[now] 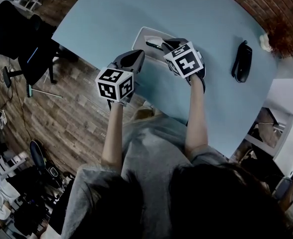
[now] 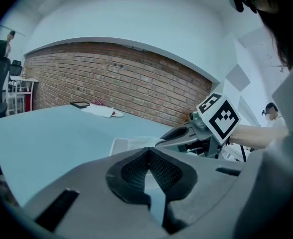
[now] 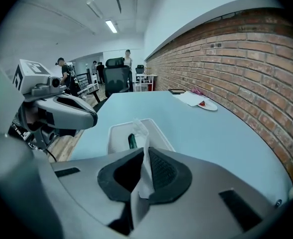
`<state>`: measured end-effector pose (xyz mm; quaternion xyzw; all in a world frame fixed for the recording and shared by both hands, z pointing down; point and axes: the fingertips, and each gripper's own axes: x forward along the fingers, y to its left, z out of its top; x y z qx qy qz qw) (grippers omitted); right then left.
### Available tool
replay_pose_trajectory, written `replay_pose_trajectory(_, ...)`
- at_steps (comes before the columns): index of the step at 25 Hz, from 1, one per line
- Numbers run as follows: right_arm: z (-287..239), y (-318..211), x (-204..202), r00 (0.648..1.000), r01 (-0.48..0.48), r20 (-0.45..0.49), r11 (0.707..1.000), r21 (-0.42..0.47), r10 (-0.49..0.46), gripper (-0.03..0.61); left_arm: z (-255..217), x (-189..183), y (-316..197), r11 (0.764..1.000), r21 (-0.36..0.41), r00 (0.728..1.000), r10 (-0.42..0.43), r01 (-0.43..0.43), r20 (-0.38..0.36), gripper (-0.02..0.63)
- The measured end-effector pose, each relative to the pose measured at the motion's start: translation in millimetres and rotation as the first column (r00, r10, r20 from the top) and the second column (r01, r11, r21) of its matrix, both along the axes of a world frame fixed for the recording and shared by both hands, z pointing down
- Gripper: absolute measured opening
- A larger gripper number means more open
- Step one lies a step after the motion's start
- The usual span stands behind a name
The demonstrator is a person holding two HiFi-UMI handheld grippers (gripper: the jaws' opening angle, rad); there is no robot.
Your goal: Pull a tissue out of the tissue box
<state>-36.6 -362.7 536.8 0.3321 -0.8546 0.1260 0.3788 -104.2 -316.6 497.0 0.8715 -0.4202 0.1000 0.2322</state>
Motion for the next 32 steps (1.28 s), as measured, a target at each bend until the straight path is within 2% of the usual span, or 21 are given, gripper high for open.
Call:
replay_pose_trajectory(14,-12,2,-4,0.999,0.025,0.026,1.0,0.011,-0.025,0.003,-6,-2,-3,1.0,0.016,1.0,0.0,0.0,0.005,0.003)
replay_pose_trajectory(32,-42,15,3,0.998,-0.01,0.065,0.997,0.076,0.005,0.002,-25,-1,8,0.998,0.057,1.0,0.014,-0.014,0.001,0.003)
